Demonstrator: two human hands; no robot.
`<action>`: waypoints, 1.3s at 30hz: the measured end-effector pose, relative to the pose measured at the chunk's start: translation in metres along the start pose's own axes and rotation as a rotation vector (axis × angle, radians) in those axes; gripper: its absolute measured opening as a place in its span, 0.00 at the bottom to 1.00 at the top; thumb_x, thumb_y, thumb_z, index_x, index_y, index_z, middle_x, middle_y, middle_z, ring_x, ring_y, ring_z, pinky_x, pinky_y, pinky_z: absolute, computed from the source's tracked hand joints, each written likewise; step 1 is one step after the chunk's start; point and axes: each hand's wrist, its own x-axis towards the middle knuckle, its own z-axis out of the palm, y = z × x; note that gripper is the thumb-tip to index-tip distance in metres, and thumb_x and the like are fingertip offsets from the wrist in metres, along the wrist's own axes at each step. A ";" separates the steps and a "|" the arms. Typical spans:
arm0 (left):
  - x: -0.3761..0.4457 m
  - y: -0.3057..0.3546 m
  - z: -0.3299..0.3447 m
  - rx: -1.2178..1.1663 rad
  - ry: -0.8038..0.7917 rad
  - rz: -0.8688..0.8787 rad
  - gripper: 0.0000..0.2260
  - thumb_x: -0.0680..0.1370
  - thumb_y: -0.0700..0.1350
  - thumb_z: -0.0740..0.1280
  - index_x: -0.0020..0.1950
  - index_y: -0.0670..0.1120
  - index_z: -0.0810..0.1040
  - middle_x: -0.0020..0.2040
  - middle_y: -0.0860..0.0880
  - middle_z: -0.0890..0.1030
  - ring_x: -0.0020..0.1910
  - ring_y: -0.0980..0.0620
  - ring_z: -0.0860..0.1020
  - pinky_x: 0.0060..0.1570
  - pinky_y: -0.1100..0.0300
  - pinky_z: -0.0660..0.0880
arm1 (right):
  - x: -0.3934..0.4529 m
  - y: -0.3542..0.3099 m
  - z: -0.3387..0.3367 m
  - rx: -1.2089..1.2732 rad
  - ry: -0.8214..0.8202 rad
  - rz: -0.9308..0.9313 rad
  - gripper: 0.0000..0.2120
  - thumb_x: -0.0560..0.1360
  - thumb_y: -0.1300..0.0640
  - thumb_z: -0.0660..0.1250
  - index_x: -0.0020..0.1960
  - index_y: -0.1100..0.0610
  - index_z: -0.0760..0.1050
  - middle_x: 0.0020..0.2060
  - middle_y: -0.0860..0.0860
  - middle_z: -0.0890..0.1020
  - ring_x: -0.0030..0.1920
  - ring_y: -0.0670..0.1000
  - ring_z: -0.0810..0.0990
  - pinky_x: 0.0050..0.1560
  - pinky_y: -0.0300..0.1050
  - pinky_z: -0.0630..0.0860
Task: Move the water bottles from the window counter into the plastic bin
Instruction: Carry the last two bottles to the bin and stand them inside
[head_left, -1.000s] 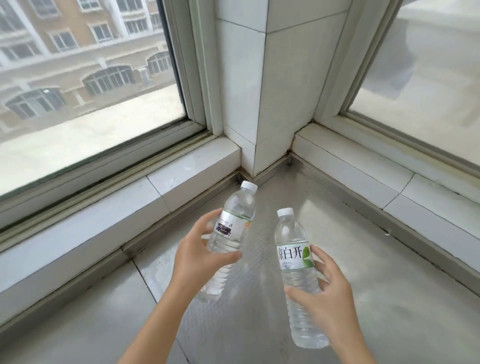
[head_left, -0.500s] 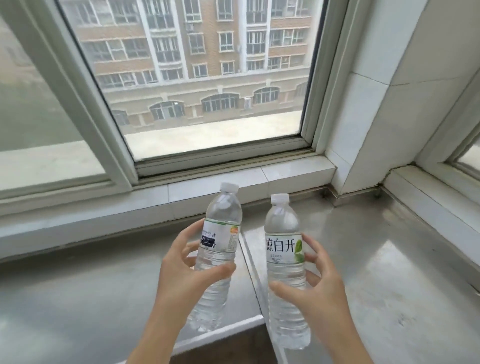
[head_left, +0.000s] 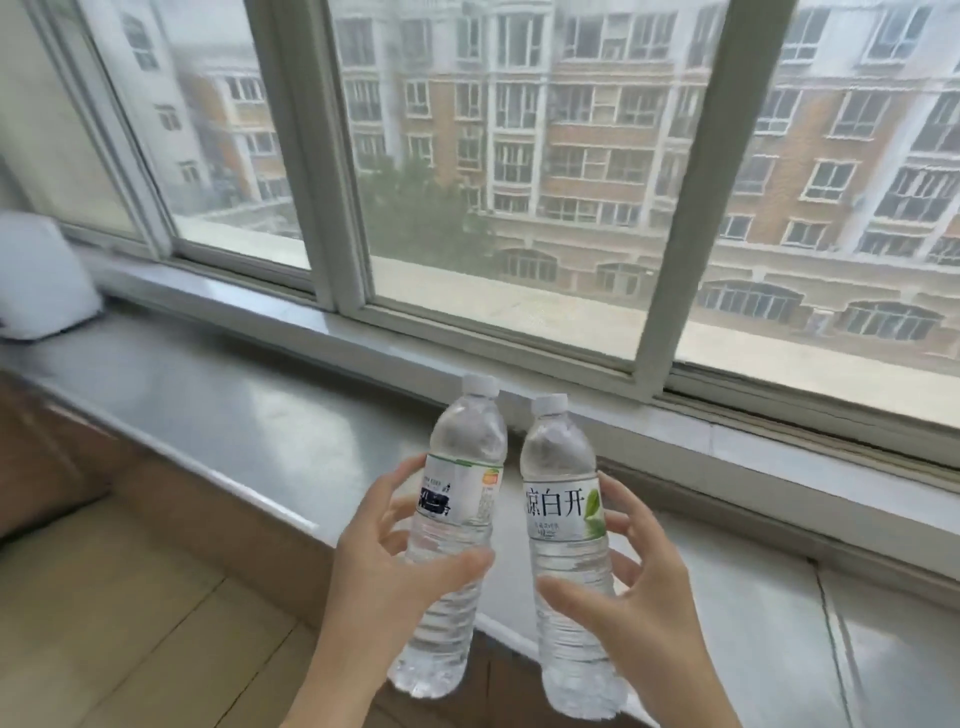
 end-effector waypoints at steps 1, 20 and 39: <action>-0.003 -0.001 -0.028 0.011 0.054 -0.004 0.40 0.54 0.42 0.86 0.56 0.73 0.75 0.56 0.54 0.82 0.52 0.55 0.83 0.51 0.57 0.78 | 0.002 -0.005 0.028 0.011 -0.058 -0.012 0.44 0.57 0.69 0.80 0.64 0.39 0.70 0.54 0.49 0.78 0.46 0.47 0.84 0.38 0.41 0.81; -0.135 -0.040 -0.420 -0.007 1.046 -0.075 0.39 0.53 0.44 0.84 0.55 0.73 0.76 0.50 0.62 0.84 0.50 0.58 0.83 0.52 0.56 0.78 | -0.066 -0.080 0.477 0.069 -0.969 -0.166 0.42 0.57 0.70 0.81 0.61 0.39 0.71 0.50 0.46 0.80 0.43 0.43 0.84 0.36 0.36 0.80; -0.159 -0.068 -0.664 0.044 1.740 -0.161 0.37 0.53 0.47 0.81 0.56 0.72 0.76 0.54 0.53 0.84 0.49 0.54 0.84 0.55 0.49 0.80 | -0.126 -0.121 0.839 0.126 -1.597 -0.280 0.42 0.57 0.70 0.80 0.62 0.38 0.73 0.51 0.47 0.83 0.47 0.48 0.85 0.46 0.47 0.82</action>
